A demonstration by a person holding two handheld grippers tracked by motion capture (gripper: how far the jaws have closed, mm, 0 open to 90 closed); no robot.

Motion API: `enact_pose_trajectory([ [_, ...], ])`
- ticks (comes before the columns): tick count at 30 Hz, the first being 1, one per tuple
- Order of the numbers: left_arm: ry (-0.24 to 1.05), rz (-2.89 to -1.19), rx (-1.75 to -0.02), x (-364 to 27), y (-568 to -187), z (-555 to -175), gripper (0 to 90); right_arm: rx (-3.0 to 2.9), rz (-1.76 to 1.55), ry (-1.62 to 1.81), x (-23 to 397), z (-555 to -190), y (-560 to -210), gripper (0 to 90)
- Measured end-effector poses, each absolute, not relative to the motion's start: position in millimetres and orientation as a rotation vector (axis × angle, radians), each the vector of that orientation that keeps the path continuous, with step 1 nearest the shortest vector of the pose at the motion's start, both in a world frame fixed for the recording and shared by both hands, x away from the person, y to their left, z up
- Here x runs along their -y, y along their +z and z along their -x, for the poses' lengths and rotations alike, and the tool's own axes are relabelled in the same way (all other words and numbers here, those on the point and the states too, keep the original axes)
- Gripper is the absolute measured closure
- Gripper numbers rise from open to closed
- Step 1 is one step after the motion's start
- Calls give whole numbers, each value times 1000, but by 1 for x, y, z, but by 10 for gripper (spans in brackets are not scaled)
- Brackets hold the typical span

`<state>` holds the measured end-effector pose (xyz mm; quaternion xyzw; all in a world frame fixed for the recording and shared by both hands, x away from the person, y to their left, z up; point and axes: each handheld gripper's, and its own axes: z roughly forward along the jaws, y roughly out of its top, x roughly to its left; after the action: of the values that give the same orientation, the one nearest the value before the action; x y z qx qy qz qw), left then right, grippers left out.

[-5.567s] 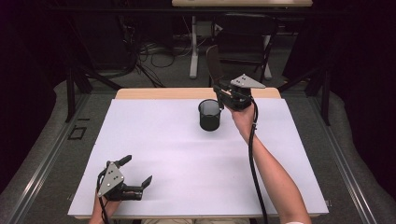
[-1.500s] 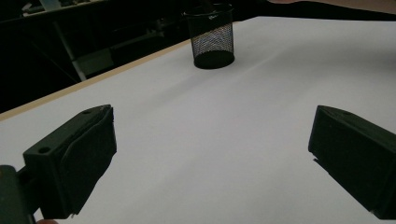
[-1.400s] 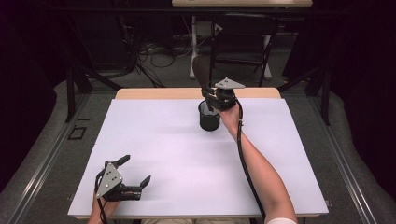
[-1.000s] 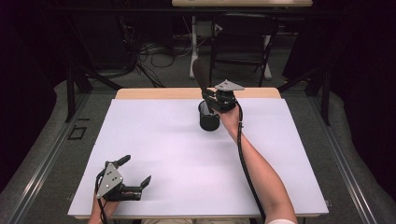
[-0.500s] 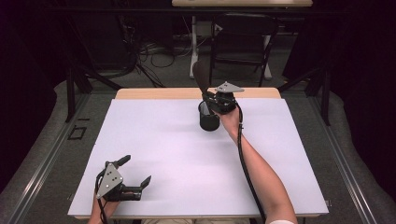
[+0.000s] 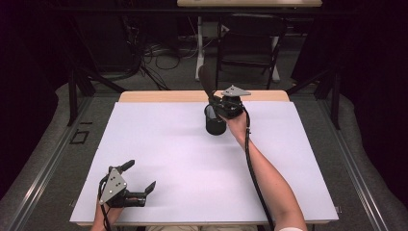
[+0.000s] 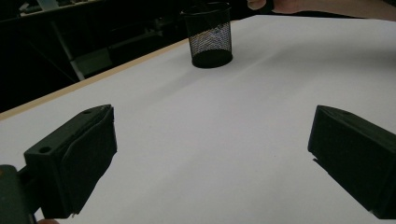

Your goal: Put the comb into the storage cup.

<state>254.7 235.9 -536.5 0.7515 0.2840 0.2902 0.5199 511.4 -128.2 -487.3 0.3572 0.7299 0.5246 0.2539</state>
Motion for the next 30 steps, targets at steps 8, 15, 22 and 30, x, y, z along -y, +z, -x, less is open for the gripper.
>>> enact_pose_trajectory([
  [8, 698, -1804, -681, -236, -536, -255, 14, -1986, -972, 1420, 128, -510, -488, 722],
  [15, 702, -1797, -682, -236, -536, -254, 14, -1994, -973, 1409, 129, -509, -490, 721],
  [22, 701, -1798, -681, -235, -536, -254, 14, -2001, -981, 1401, 130, -509, -492, 719],
  [30, 702, -1799, -681, -235, -536, -255, 15, -2012, -983, 1390, 130, -509, -495, 719],
])
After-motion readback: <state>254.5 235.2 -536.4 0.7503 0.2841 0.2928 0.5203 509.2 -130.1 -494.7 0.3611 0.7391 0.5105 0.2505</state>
